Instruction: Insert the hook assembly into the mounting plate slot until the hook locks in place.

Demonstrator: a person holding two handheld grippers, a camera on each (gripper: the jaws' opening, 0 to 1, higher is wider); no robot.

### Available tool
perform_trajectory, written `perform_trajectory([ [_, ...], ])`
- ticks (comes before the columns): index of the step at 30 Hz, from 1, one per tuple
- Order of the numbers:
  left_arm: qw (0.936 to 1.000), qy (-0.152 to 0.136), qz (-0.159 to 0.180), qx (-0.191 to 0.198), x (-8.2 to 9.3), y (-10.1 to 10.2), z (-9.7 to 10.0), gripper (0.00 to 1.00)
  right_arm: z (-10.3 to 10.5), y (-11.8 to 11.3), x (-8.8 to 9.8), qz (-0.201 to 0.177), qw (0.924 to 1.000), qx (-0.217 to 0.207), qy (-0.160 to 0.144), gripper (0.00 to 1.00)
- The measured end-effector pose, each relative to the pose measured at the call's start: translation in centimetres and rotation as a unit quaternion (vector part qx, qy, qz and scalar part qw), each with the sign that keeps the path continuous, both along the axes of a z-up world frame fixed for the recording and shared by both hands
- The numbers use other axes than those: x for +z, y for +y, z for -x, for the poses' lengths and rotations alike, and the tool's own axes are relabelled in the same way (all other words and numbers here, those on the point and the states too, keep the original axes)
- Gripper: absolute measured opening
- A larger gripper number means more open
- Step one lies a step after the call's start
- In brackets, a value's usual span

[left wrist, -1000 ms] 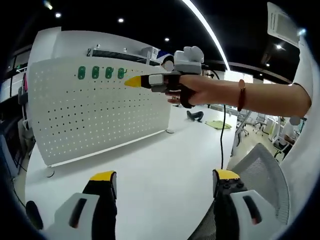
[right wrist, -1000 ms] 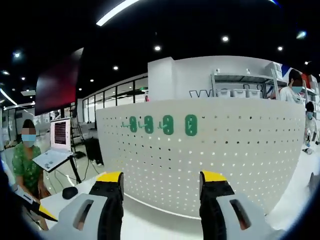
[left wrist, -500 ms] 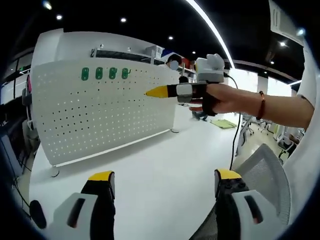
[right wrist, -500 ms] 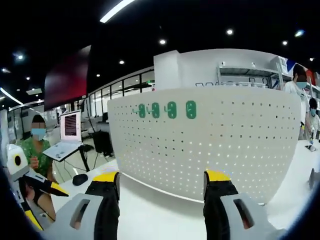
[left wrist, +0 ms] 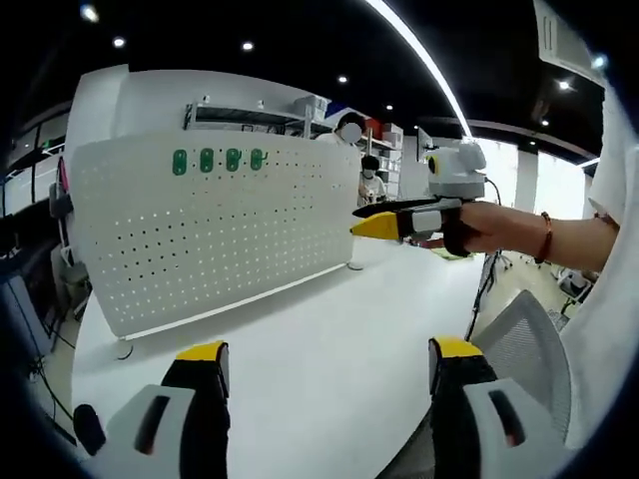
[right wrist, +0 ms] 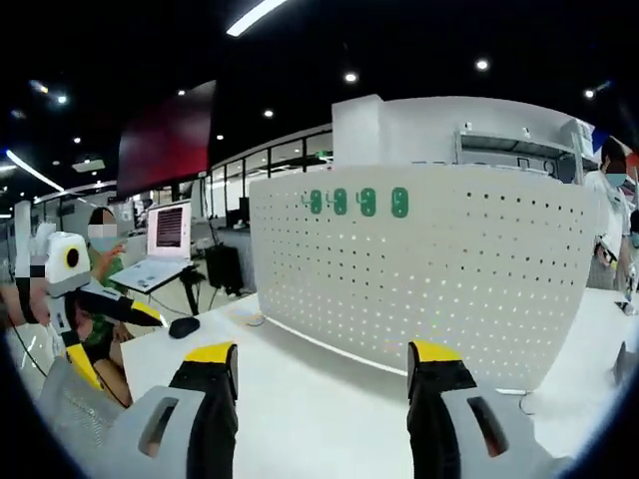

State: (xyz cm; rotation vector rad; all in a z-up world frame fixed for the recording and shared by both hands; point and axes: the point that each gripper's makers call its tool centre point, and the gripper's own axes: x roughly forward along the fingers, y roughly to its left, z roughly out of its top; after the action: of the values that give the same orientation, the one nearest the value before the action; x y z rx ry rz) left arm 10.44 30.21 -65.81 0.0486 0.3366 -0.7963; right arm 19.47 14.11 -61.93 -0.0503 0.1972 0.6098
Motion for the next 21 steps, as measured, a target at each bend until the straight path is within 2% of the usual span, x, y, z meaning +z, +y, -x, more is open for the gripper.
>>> perform_trajectory([
  [5, 1.0000, -0.007, -0.002, 0.006, 0.5, 0.4, -0.2, 0.84, 1.9, -0.4, 0.0, 0.004, 0.9999, 0.015, 0.000, 0.72],
  [6, 1.0000, -0.007, 0.000, 0.007, 0.5, 0.5, -0.2, 0.85, 2.4, -0.4, -0.2, 0.016, 0.9996, 0.023, -0.003, 0.72],
  [8, 0.9999, 0.000, 0.009, 0.011, 0.6, 0.6, -0.2, 0.85, 2.9, -0.6, -0.1, 0.012, 0.9997, 0.022, -0.005, 0.73],
  [10, 0.9999, -0.006, 0.006, 0.014, 0.6, 0.7, -0.3, 0.85, 3.3, -0.8, -0.5, 0.003, 0.9997, 0.024, 0.004, 0.76],
  [12, 0.9998, -0.003, 0.008, 0.016, 0.5, 0.8, -0.4, 0.85, 3.7, -1.0, -1.0, 0.013, 0.9996, 0.023, 0.004, 0.76],
  [21, 0.9997, -0.003, -0.001, 0.026, 0.3, 1.4, -0.6, 0.86, 5.2, -2.3, -1.4, 0.011, 0.9997, 0.020, 0.011, 0.80],
])
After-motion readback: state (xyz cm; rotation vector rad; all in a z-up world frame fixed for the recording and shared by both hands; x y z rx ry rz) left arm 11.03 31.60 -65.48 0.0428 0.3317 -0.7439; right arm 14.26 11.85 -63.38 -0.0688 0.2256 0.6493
